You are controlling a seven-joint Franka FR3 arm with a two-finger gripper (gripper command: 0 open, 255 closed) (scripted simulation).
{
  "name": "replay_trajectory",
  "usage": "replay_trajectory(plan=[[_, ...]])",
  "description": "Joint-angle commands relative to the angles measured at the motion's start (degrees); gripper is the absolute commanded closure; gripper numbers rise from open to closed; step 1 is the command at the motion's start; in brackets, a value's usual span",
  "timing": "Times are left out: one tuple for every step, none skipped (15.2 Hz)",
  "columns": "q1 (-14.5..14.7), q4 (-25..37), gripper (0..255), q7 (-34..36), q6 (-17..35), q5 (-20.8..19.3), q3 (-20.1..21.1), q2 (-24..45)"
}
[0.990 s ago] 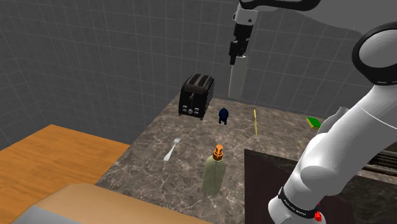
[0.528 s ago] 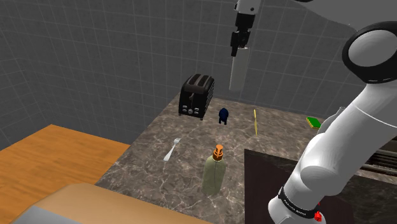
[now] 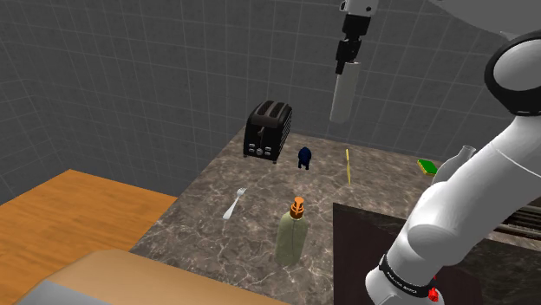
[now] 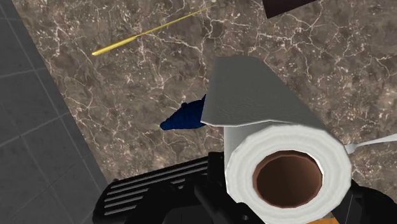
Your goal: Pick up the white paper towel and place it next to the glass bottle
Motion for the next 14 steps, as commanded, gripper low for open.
replay_trajectory(plan=[[-0.8, -2.4, 255, -1.7, 0.1, -0.9, -0.8, -2.5], [-1.2, -3.2, 255, -2.7, 0.1, -1.4, -1.5, -3.5], [-1.6, -3.9, 255, -3.8, 0.0, -1.8, -2.1, -4.5], [-2.1, -4.6, 255, -4.9, -0.1, -2.2, -2.8, -5.3], [-2.5, -5.1, 255, -6.0, -0.2, -2.7, -3.5, -6.2], [-2.9, -5.6, 255, -7.2, -0.3, -3.1, -4.2, -7.0], [-3.4, -6.1, 255, -8.3, -0.4, -3.6, -4.9, -7.7], [-3.8, -6.4, 255, -9.5, -0.5, -4.0, -5.7, -8.3], [-4.2, -6.7, 255, -10.7, -0.6, -4.5, -6.5, -9.0], [-4.6, -6.9, 255, -12.0, -0.8, -4.9, -7.3, -9.5], [-5.0, -7.0, 255, -13.2, -0.9, -5.3, -8.1, -10.0], [-5.4, -7.1, 255, -14.5, -1.0, -5.8, -9.0, -10.4], [-5.7, -7.1, 255, -15.8, -1.2, -6.2, -9.9, -10.8], [-6.1, -7.1, 255, -17.1, -1.3, -6.6, -10.8, -11.2]])
